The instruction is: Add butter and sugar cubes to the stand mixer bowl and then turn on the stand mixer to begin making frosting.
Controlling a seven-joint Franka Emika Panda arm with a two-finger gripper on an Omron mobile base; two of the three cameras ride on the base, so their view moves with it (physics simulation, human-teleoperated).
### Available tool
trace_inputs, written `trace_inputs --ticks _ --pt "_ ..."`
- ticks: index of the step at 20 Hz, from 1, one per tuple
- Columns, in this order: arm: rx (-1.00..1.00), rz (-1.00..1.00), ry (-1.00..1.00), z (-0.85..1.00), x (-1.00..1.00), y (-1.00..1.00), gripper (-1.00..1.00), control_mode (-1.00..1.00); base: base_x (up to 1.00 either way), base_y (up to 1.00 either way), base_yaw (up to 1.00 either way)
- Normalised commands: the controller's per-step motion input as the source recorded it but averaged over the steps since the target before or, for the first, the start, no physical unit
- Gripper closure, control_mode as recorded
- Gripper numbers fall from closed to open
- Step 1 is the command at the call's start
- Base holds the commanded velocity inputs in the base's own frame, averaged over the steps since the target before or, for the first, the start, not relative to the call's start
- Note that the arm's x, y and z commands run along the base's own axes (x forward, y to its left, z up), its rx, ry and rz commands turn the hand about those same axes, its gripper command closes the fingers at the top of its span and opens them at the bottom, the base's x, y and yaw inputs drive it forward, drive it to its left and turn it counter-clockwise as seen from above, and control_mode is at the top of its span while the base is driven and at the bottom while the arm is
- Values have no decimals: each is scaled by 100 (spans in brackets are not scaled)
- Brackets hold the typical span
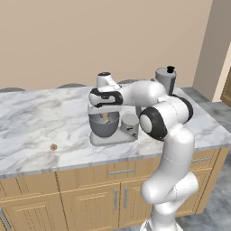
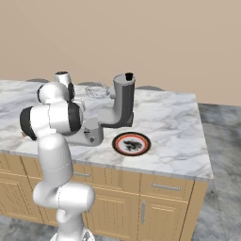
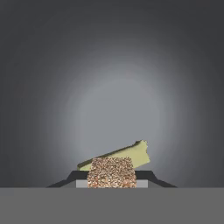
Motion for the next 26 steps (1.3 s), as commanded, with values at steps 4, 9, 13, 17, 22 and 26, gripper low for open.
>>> trace_inputs --ticks 4,9,13,17,22,26 --pt "-2 -2 5 -17 5 8 -100 -100 0 0 0" --pt "1 -3 -14 65 -71 0 -100 -100 0 0 0" --pt "1 -1 -20 86 -80 0 -100 -100 0 0 0" --pt "5 0 -13 96 -99 3 -100 -100 0 0 0" --pt "3 10 0 38 -100 35 -100 -100 0 0 0" --pt "1 15 1 2 -100 63 -100 -100 0 0 0"
